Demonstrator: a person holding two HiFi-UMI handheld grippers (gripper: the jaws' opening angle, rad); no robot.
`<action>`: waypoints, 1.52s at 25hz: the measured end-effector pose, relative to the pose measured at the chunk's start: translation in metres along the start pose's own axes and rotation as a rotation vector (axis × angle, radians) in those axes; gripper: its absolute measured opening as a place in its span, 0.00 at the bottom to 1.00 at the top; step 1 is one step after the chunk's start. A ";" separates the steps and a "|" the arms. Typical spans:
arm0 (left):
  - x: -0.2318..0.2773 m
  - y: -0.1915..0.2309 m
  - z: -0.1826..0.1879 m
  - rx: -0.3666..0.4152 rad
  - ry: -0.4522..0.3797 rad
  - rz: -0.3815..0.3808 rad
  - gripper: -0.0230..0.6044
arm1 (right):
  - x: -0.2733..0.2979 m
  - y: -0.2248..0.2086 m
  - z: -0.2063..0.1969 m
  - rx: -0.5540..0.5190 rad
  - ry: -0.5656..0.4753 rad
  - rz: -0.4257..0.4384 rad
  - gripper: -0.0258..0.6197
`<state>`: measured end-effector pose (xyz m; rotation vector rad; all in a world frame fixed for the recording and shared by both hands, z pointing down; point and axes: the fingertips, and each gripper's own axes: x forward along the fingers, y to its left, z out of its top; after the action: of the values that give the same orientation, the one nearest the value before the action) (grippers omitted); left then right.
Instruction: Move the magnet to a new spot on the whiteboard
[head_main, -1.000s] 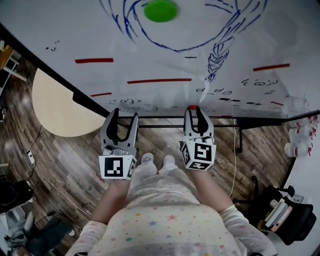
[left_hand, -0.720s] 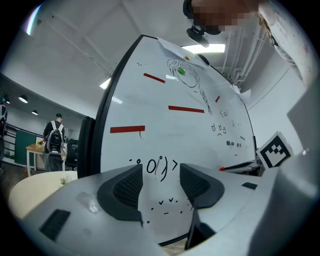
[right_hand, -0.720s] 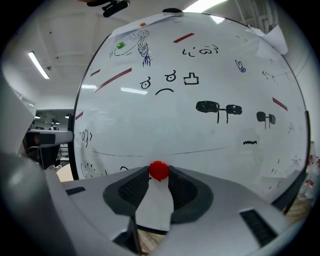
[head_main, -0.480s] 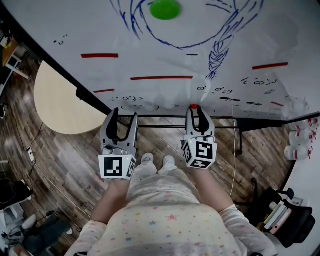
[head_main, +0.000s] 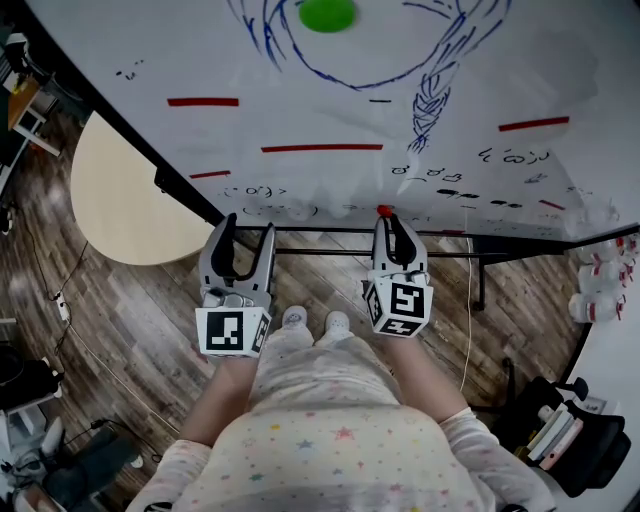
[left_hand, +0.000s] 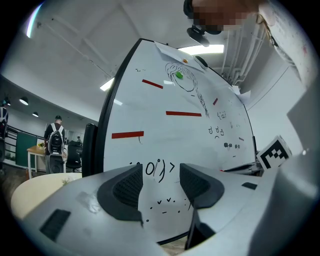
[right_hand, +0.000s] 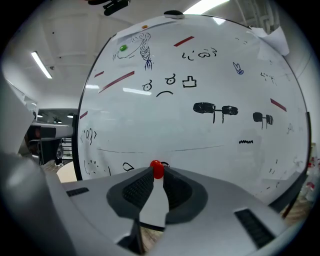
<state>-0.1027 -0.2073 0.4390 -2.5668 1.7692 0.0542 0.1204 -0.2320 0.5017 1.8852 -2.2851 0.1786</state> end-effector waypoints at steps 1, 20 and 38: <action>0.000 -0.001 0.000 0.001 0.000 -0.002 0.38 | 0.000 0.000 0.000 -0.002 0.000 0.002 0.13; -0.004 -0.001 0.002 0.011 -0.001 0.003 0.37 | 0.002 -0.006 0.001 -0.011 -0.008 -0.013 0.14; -0.004 0.001 -0.002 0.004 0.010 0.005 0.37 | 0.005 -0.002 0.001 -0.006 -0.017 -0.070 0.25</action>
<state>-0.1048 -0.2041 0.4408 -2.5647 1.7768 0.0382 0.1210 -0.2374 0.5018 1.9675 -2.2239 0.1472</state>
